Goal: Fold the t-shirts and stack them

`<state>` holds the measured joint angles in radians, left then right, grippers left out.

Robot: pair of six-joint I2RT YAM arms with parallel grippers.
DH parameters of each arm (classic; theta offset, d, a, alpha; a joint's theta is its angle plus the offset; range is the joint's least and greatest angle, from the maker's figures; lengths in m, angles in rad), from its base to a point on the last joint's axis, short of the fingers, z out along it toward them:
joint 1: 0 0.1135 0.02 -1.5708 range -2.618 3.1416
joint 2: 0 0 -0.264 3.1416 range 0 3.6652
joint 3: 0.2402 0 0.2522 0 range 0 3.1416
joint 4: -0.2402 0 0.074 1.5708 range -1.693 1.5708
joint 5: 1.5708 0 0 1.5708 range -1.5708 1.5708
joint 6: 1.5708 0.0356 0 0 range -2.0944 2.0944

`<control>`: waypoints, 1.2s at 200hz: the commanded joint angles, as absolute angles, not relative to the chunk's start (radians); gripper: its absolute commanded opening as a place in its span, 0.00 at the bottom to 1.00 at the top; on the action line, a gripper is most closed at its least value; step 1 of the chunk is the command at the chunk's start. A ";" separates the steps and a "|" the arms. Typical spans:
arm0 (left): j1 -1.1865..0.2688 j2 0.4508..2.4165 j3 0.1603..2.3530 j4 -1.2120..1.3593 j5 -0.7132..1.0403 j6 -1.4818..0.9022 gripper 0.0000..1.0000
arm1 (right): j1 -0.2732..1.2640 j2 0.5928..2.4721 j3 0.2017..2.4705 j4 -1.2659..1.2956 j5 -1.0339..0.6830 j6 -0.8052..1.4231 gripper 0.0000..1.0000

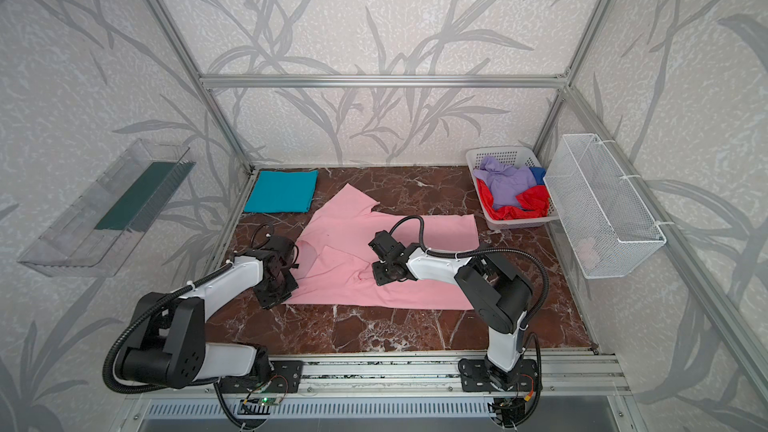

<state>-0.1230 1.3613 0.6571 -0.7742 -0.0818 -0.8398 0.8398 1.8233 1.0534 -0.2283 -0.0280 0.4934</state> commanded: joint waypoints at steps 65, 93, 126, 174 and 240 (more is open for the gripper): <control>-0.115 1.119 0.707 -0.986 -0.221 -0.928 0.10 | 0.800 1.384 0.920 -0.410 0.155 0.459 0.71; -0.116 1.042 0.778 -0.798 -0.194 -0.877 0.15 | 0.625 1.351 0.946 -0.490 0.191 0.400 0.76; -0.117 1.291 0.997 -0.681 -0.126 -0.780 0.30 | 0.497 1.484 1.066 -0.546 0.225 0.311 0.77; -0.128 1.704 1.339 -0.553 -0.002 -0.718 0.53 | 0.415 1.666 1.212 -0.507 0.245 0.247 0.77; -0.175 2.062 1.663 -0.448 0.075 -0.554 0.73 | 0.268 1.862 1.342 -0.500 0.228 0.195 0.81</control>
<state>-0.1608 1.9766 1.5860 -0.4934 0.0292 -0.6479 0.3050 1.8130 1.2987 -0.4911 0.2306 0.2256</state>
